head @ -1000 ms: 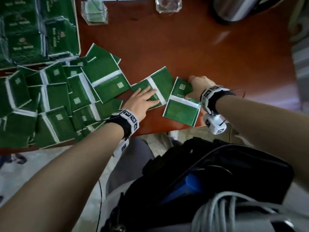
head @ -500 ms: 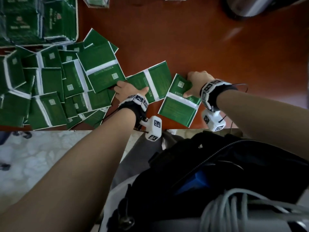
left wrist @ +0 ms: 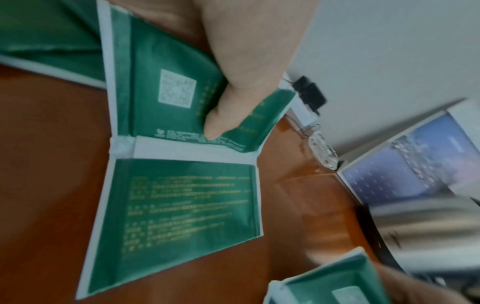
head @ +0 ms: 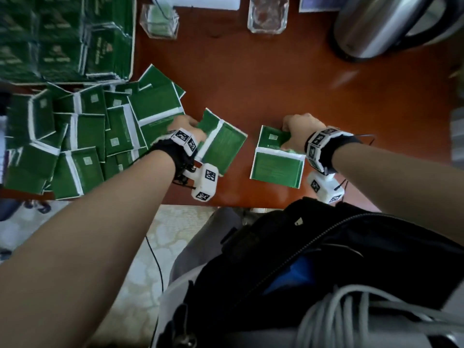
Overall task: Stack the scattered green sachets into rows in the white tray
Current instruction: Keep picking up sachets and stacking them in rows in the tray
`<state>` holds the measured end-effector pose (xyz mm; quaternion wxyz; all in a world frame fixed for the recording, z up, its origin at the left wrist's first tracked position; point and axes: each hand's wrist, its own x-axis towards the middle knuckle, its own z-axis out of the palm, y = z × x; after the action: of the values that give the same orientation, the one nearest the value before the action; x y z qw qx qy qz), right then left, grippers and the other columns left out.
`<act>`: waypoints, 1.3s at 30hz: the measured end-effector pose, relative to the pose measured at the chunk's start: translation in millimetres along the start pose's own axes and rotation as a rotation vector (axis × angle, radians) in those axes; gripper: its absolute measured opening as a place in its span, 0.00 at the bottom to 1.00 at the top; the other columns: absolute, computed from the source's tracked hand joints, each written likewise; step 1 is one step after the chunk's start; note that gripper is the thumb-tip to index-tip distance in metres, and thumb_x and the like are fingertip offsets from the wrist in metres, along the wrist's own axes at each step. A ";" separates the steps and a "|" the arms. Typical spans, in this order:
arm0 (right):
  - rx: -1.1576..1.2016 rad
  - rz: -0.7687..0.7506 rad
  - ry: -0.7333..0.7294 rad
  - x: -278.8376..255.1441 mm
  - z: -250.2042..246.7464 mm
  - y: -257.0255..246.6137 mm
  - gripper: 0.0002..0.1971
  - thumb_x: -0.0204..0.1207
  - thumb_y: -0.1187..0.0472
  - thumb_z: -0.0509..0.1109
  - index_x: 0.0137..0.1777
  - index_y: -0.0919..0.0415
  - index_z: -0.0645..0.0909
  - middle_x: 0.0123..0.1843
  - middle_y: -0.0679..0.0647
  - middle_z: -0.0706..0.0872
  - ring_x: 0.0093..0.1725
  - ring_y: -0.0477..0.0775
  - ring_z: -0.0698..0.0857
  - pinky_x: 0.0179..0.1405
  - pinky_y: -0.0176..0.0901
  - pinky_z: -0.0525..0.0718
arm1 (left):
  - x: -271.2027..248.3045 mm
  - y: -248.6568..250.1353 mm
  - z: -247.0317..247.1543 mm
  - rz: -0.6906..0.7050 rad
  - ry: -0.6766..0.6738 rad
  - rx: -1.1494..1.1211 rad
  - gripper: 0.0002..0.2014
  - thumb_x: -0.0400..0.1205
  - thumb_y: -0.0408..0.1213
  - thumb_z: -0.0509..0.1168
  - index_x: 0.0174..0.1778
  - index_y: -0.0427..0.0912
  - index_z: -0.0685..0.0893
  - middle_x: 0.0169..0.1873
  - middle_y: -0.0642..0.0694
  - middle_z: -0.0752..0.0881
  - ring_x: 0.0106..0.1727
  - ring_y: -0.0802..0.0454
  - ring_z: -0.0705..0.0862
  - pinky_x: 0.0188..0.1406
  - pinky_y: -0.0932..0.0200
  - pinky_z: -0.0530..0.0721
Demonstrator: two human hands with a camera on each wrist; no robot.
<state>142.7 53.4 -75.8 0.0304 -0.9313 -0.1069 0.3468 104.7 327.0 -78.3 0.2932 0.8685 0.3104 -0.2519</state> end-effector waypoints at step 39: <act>-0.071 -0.123 0.277 -189.9 64.1 -94.4 0.10 0.88 0.59 0.56 0.65 0.60 0.71 0.37 0.55 0.73 0.37 0.62 0.80 0.34 0.52 0.80 | -212.7 -128.1 -4.1 0.575 0.280 0.581 0.09 0.88 0.38 0.59 0.63 0.45 0.76 0.35 0.41 0.80 0.40 0.37 0.83 0.34 0.49 0.80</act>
<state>-55.8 102.5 9.4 0.0331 -0.9624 -0.1709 0.2085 -127.0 327.9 11.1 0.0499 0.9919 0.0088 -0.1168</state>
